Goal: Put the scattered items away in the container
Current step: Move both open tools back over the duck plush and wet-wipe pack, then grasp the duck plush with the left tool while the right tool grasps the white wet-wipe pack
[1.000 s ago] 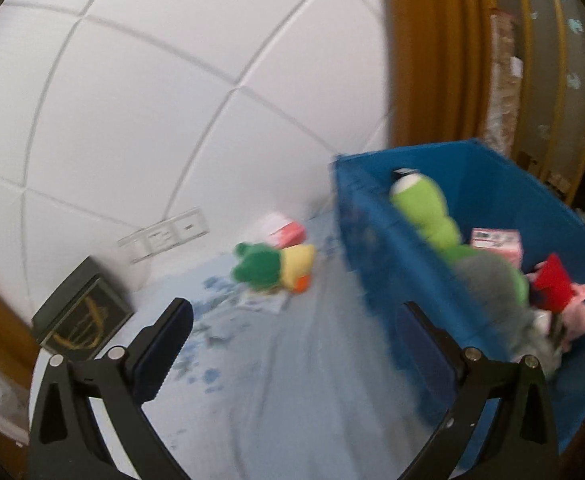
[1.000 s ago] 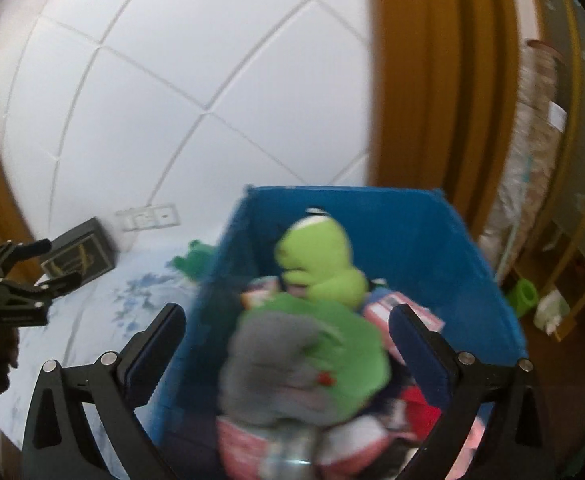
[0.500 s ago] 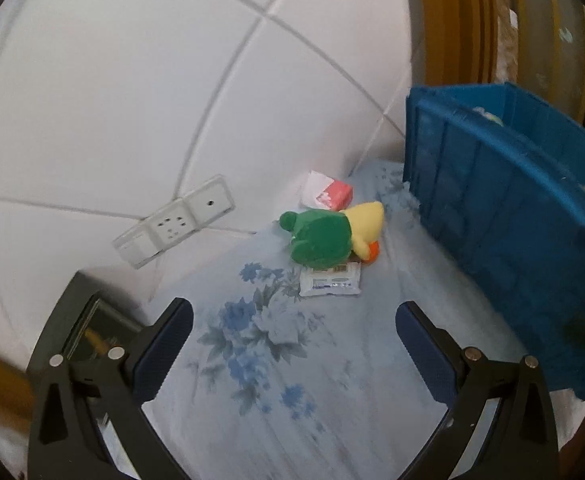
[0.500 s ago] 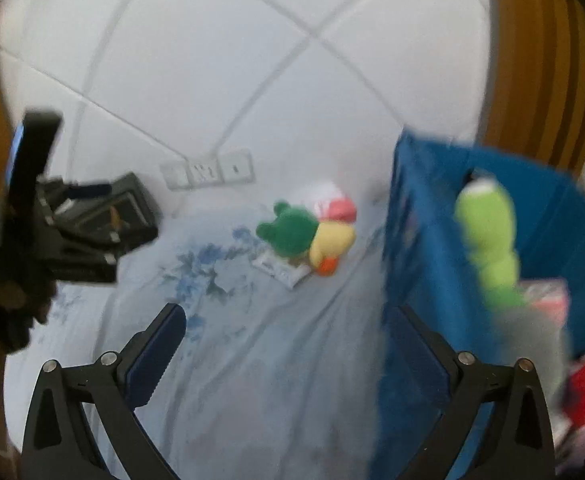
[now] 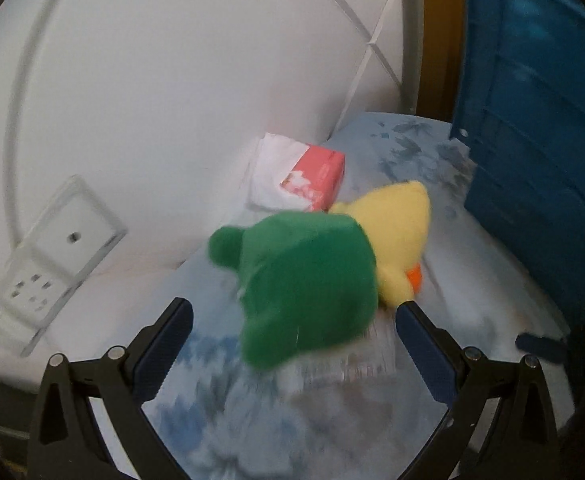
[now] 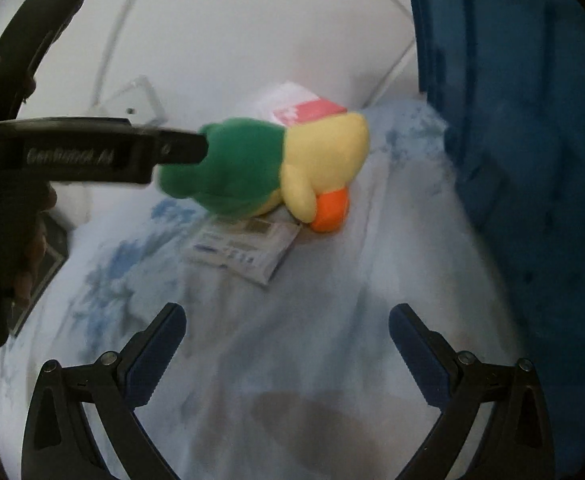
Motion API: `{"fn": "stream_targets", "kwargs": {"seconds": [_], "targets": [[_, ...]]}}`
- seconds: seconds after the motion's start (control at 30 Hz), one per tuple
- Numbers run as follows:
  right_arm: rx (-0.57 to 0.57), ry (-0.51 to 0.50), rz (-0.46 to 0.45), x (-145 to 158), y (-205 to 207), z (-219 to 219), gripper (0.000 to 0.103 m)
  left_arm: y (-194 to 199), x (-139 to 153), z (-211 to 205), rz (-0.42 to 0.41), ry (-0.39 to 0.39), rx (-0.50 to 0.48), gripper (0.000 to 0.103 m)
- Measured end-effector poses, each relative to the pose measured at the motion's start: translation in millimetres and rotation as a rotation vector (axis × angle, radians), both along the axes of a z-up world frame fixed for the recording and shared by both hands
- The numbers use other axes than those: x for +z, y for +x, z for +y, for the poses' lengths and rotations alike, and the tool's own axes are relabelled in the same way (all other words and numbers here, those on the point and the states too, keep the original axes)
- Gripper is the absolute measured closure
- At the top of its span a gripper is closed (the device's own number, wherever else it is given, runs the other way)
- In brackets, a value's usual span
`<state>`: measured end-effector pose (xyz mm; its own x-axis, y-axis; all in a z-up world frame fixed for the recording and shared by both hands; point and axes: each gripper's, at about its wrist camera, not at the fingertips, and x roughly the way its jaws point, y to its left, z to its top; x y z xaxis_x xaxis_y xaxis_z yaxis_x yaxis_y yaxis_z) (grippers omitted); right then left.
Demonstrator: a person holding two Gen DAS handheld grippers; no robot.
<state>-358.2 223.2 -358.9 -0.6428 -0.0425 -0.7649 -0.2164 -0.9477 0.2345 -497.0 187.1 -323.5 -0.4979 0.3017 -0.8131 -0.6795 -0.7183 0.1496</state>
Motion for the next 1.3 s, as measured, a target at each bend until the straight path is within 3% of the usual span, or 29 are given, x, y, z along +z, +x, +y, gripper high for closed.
{"fn": "stream_targets", "kwargs": {"seconds": [0.07, 0.2, 0.27, 0.4, 0.47, 0.7, 0.83, 0.93, 1.07, 1.17, 1.3], "targets": [[0.002, 0.004, 0.014, -8, -6, 2, 0.0, -6, -15, 13, 0.017, -0.008, -0.026, 0.0], [0.012, 0.026, 0.012, -23, -16, 3, 0.0, -22, -53, 37, 0.007, -0.104, -0.042, 0.0], [0.016, 0.028, 0.008, -29, -22, 3, 0.0, -32, -62, 41, -0.011, -0.096, -0.014, 0.002], [0.021, 0.006, 0.03, -29, -21, 3, 0.0, -31, -55, 42, -0.003, -0.011, 0.017, 0.034], [0.038, 0.03, 0.039, -25, -22, 0, 0.0, -26, -52, 31, 0.004, 0.012, 0.04, 0.041], [0.058, 0.026, 0.019, -26, -41, -4, 0.0, -3, -15, -64, 0.035, 0.111, 0.188, 0.044], [0.16, 0.109, -0.034, -31, -79, -29, 0.0, 29, 2, -139, 0.05, 0.125, 0.284, 0.044], [0.212, 0.184, -0.053, -34, -101, -45, 0.0, 53, 4, -193, 0.053, 0.128, 0.339, 0.044], [0.382, 0.258, -0.054, -33, -126, -63, 0.0, 89, 0, -252, 0.056, 0.128, 0.409, 0.044], [0.496, 0.33, -0.083, -39, -127, -73, 0.0, 112, -2, -282, 0.049, 0.14, 0.442, 0.044], [0.545, 0.36, -0.078, -49, -119, -72, 0.0, 138, -7, -309, 0.029, 0.144, 0.464, 0.044]]}}
